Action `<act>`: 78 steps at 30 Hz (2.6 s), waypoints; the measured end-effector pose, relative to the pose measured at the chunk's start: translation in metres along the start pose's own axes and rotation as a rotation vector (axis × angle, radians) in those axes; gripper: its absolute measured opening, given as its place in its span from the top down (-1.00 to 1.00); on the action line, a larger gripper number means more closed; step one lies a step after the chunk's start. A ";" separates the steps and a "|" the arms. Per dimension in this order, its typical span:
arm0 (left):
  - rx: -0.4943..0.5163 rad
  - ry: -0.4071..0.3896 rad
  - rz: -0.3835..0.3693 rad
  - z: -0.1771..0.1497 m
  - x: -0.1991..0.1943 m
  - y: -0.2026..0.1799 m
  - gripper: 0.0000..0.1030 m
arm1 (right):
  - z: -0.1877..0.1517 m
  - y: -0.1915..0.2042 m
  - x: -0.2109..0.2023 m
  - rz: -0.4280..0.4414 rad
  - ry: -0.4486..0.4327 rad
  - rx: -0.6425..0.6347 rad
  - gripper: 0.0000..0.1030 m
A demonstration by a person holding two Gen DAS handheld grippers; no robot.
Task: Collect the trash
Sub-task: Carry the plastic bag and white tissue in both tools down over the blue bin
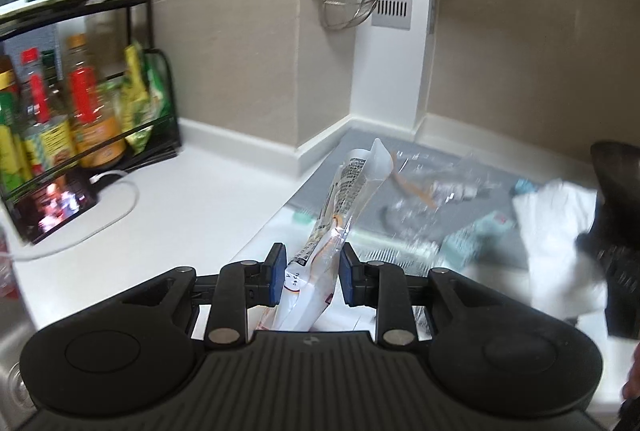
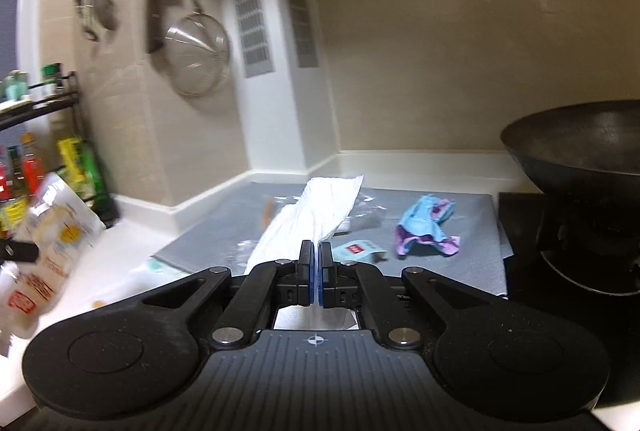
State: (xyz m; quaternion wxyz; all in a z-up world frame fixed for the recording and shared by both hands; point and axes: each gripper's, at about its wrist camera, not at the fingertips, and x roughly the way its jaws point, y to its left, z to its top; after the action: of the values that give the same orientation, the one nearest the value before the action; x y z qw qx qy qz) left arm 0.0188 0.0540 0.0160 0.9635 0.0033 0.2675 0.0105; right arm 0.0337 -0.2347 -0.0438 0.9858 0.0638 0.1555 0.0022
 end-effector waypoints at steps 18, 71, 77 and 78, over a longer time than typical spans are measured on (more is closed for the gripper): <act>0.018 0.036 0.003 -0.083 -0.072 0.016 0.41 | -0.023 0.055 -0.094 0.165 0.004 -0.124 0.96; 0.057 0.456 -0.039 -0.257 0.008 0.005 0.41 | -0.199 0.066 -0.048 0.187 0.522 -0.220 0.96; 0.067 0.475 -0.034 -0.263 0.016 0.005 0.41 | -0.211 0.064 -0.040 0.176 0.561 -0.222 0.96; 0.069 0.477 -0.034 -0.264 0.017 0.005 0.41 | -0.212 0.064 -0.040 0.177 0.567 -0.224 0.96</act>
State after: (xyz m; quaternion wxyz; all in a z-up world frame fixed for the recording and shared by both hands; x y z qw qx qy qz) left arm -0.1030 0.0593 -0.2186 0.8723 0.0291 0.4879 -0.0144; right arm -0.0683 -0.1452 -0.2239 0.9001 -0.0348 0.4165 0.1228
